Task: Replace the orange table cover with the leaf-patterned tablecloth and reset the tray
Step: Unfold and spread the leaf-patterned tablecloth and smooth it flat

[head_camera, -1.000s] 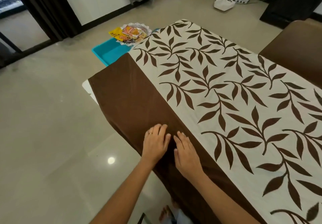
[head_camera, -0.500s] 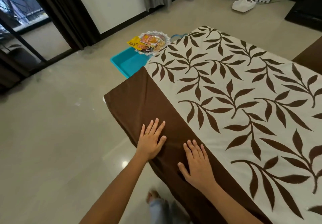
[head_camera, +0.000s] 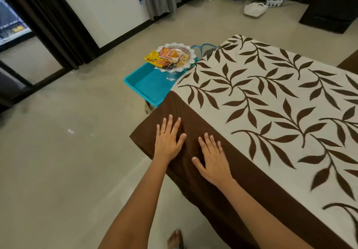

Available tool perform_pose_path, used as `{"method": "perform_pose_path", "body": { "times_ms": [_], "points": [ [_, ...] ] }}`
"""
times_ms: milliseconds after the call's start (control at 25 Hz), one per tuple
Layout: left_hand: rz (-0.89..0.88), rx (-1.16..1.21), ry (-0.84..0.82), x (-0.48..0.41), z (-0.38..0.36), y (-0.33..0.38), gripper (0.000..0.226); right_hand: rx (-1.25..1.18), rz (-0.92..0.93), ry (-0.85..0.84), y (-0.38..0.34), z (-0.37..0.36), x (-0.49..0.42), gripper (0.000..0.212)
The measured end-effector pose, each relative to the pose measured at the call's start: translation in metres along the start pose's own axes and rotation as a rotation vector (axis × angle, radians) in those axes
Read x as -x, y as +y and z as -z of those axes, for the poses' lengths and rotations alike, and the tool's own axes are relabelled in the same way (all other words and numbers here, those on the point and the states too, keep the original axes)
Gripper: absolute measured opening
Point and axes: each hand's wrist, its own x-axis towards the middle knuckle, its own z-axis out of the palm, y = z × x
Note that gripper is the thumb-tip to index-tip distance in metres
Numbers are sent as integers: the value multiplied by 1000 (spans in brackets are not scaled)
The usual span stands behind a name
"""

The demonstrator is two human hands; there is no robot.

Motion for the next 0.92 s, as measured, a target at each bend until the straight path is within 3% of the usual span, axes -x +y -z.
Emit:
{"method": "perform_pose_path", "body": {
  "times_ms": [120,320,480,560,640,720,760,840,920],
  "points": [
    [76,-34,-44,4,0,-44,66,136,-42,-50,-19,-13,-1,77],
    [147,-20,-20,46,-1,-69,69,125,-10,-67,-43,-23,18,78],
    [157,-71,56,67,1,-81,71,90,21,-87,-58,-29,32,80],
    [160,-55,149,64,11,-79,67,-57,42,-66,-61,-24,36,70],
    [93,24,201,47,23,-67,61,-287,-44,75,-53,-13,33,57],
    [-55,149,148,18,30,-47,55,-227,-234,318,-31,-5,26,56],
    [-144,172,88,3,30,-36,56,-145,-347,356,-18,-1,21,61],
    [-279,94,-36,-23,24,-24,62,10,-497,257,-1,-1,11,74],
    [-296,-59,-132,-40,12,-30,66,143,-499,155,4,-9,2,81]
  ]
}}
